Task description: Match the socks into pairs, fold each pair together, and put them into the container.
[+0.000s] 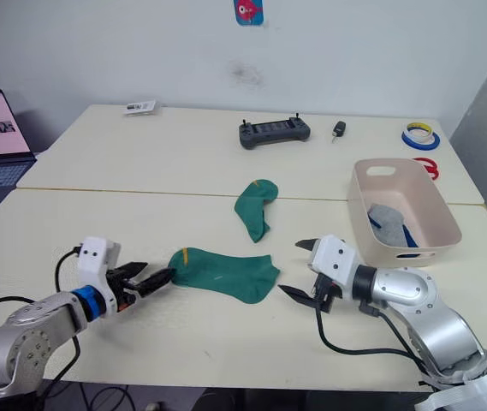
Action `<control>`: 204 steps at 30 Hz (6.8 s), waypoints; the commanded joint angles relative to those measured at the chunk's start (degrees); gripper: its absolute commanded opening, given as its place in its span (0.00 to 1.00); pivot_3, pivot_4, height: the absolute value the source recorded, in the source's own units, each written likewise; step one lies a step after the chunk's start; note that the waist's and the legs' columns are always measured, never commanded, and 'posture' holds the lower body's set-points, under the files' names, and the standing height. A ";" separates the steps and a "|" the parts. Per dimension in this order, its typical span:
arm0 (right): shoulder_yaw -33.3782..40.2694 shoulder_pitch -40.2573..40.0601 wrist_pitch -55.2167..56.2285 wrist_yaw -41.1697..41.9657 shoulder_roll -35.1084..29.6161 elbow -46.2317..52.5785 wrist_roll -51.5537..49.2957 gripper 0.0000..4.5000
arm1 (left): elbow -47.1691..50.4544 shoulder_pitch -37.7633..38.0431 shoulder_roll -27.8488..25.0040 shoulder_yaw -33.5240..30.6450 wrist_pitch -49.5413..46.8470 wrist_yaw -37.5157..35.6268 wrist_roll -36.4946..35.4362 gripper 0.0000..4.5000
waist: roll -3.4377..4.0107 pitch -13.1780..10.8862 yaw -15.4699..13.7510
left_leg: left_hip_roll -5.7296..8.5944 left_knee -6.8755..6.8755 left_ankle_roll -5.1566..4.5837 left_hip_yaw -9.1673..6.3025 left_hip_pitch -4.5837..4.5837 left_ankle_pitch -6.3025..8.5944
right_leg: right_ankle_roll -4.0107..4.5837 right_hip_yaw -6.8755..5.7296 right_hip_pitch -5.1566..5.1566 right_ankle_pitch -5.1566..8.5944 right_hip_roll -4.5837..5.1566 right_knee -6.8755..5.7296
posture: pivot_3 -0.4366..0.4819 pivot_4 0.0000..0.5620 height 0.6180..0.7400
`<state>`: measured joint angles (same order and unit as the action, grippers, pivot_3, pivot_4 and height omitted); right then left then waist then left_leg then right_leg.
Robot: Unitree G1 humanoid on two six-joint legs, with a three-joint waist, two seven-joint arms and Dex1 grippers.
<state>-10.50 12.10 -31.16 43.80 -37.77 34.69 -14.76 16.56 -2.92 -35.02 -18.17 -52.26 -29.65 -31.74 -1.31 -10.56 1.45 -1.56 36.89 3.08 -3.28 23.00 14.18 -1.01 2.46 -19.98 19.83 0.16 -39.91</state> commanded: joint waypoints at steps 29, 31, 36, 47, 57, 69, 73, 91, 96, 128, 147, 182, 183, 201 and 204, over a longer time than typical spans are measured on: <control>-6.78 3.24 -13.80 -13.53 18.50 -12.64 0.15 0.38 | 3.48 2.10 1.13 0.47 -0.83 -0.57 -4.04 0.00 | 0.00 0.00 0.27 | -0.03 -0.06 0.00 0.07 0.00 0.00 | 0.00 0.07 -0.09 0.00 -0.01 -0.04 | 0.48 0.27 1.00; -6.94 3.26 -12.98 -12.60 17.83 -12.53 0.14 0.23 | 4.17 2.95 1.46 0.16 -0.63 -0.27 -4.28 0.00 | 0.00 0.00 0.28 | -0.04 -0.06 0.00 0.06 -0.01 0.00 | 0.00 0.07 -0.09 0.00 -0.01 -0.04 | 0.48 0.27 1.00; -7.57 2.41 -10.53 -7.95 14.17 -9.40 -0.86 0.01 | 8.43 7.02 1.96 -1.71 -1.26 -0.70 -7.21 0.00 | 0.00 0.00 0.30 | -0.04 -0.06 0.00 0.08 0.00 0.00 | 0.00 0.08 -0.09 0.00 -0.01 -0.03 | 0.48 0.27 1.00; -5.74 -5.61 -11.02 -3.12 4.10 1.06 -3.46 0.01 | 17.64 21.03 2.05 -0.81 1.35 -1.75 -8.96 0.00 | 0.00 0.00 0.24 | -0.04 -0.08 0.00 0.06 -0.03 0.01 | 0.00 0.09 -0.05 0.00 0.00 0.01 | 0.48 0.27 1.00; -9.63 -6.94 -8.88 -4.57 0.55 -1.34 2.87 0.01 | 12.34 18.24 1.51 5.93 10.37 -0.56 1.11 0.00 | 0.02 0.02 0.09 | 0.00 -0.09 0.00 0.07 -0.03 0.01 | 0.00 0.09 -0.02 0.01 0.00 0.04 | 0.48 0.27 1.00; -6.48 -6.55 -11.45 -4.45 1.23 -1.51 1.08 0.53 | 10.72 19.30 1.27 5.42 13.07 -1.90 1.28 0.20 | 0.04 0.07 0.10 | -0.01 -0.09 -0.01 0.05 -0.08 0.01 | 0.00 0.07 0.03 0.01 0.00 0.04 | 0.48 0.27 1.00; -3.93 -6.54 -11.26 -2.73 -0.25 -0.89 -0.70 0.84 | 11.76 21.93 -0.22 3.76 14.35 -3.52 1.52 0.47 | 0.04 0.07 0.17 | -0.02 -0.10 -0.01 0.07 -0.08 0.01 | 0.00 0.09 0.02 0.01 0.00 0.04 | 0.48 0.27 1.00; 11.44 -1.50 -9.11 2.84 -3.09 1.17 -14.79 1.00 | 12.44 23.64 -4.78 -12.12 19.66 -11.26 -3.26 1.00 | -0.06 0.08 -0.06 | -0.03 -0.22 -0.01 0.08 -0.05 0.01 | 0.09 0.04 -0.01 0.06 -0.01 0.12 | 0.48 0.27 1.00; 11.30 -1.23 -9.40 1.60 -3.02 1.91 -15.48 1.00 | 15.16 20.51 -4.28 -9.50 17.58 -9.82 -3.91 1.00 | -0.05 0.08 0.13 | -0.06 -0.23 -0.01 0.09 -0.06 0.01 | 0.09 0.06 -0.02 0.06 -0.02 0.10 | 0.48 0.27 1.00; -6.17 24.18 -4.71 -24.77 36.26 -41.31 6.11 0.64 | 13.51 8.84 -19.22 -12.27 12.77 -20.74 -8.81 1.00 | -0.08 0.05 0.61 | -0.11 -0.31 0.01 0.21 -0.03 0.00 | 0.12 0.07 -0.30 0.05 -0.07 -0.06 | 0.48 0.27 1.00; -16.28 29.62 35.76 -1.59 11.80 -43.20 23.78 0.01 | 12.49 8.66 -18.13 -11.66 13.65 -19.31 -7.23 1.00 | -0.05 0.03 0.73 | -0.09 -0.32 -0.01 0.22 -0.03 0.01 | 0.11 0.04 -0.29 0.05 -0.05 -0.02 | 0.48 0.27 1.00; -3.69 17.57 -1.16 1.06 11.55 -17.99 10.80 1.00 | 13.52 5.62 -15.38 -5.80 12.86 -17.93 -8.57 1.00 | -0.08 0.04 0.37 | -0.10 -0.22 0.00 0.13 -0.03 0.00 | 0.12 0.07 -0.17 0.05 -0.04 -0.05 | 0.48 0.27 1.00; -3.49 17.99 -1.81 -0.57 12.57 -18.82 11.28 1.00 | 13.54 5.57 -15.31 -5.76 12.85 -17.94 -8.59 1.00 | -0.08 0.04 0.37 | -0.09 -0.22 0.00 0.14 -0.03 0.00 | 0.12 0.07 -0.17 0.05 -0.03 -0.05 | 0.48 0.27 1.00; 2.25 30.10 -10.34 -18.39 28.52 -44.79 10.56 1.00 | 14.02 4.37 -14.93 -4.25 12.99 -17.12 -8.71 1.00 | -0.07 0.03 0.59 | -0.10 -0.24 0.00 0.22 -0.05 0.00 | 0.12 0.08 -0.25 0.04 -0.05 -0.11 | 0.48 0.27 1.00; 2.95 30.66 -10.29 -19.04 29.13 -45.77 10.23 1.00 | 14.19 4.14 -15.00 -4.16 12.84 -16.97 -8.97 1.00 | -0.06 0.03 0.59 | -0.10 -0.27 0.00 0.22 -0.01 0.00 | 0.13 0.07 -0.29 0.04 -0.05 -0.08 | 0.48 0.27 1.00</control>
<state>-8.85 41.68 -42.41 25.21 -8.84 -12.25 -3.66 28.94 1.69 -50.21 -21.77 -39.62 -46.81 -40.02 -1.37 -10.53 2.04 -1.66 36.61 3.08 -3.06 22.99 14.18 -0.89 2.53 -20.27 19.87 0.11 -39.98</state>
